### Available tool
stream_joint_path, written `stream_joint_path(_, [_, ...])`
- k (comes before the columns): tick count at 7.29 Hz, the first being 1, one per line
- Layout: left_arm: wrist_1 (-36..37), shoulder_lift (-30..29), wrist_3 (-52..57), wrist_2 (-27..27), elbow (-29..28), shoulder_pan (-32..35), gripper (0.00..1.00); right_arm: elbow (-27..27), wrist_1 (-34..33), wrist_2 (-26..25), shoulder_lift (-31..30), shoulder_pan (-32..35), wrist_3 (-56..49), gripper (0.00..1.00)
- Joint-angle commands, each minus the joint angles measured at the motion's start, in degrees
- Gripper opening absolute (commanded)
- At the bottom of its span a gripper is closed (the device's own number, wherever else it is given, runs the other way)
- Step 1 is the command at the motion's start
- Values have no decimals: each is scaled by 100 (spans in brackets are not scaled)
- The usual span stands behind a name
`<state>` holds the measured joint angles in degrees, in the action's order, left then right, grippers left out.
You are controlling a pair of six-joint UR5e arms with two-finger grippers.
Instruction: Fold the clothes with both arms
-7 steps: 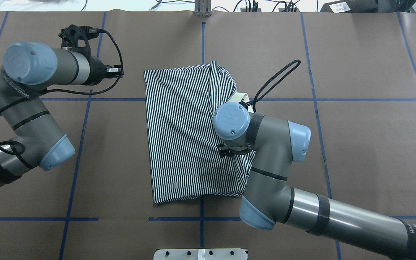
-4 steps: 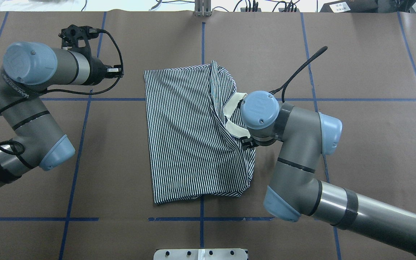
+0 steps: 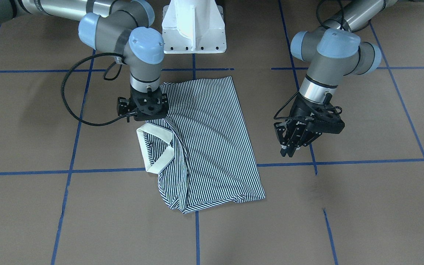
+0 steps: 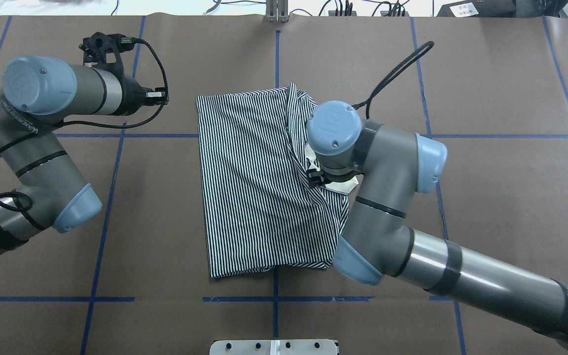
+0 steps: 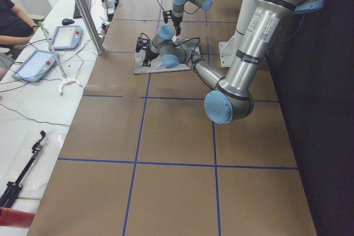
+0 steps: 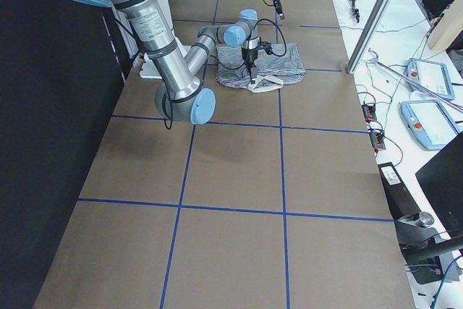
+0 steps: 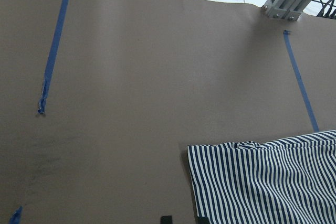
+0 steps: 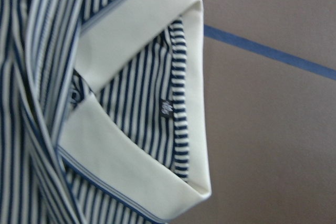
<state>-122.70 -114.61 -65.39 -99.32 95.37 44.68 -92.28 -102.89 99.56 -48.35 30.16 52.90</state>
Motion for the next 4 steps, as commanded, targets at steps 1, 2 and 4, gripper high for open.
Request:
stream_joint_path(1, [0, 0, 9, 0, 8, 5, 28, 1286, 722, 2, 904, -10, 534, 100])
stream_joint_path(2, [0, 0, 0, 0, 8, 5, 28, 1752, 831, 2, 1176, -10, 528, 100])
stream_joint_path(4, [0, 0, 0, 0, 17, 5, 28, 1923, 832, -7, 1179, -10, 432, 100])
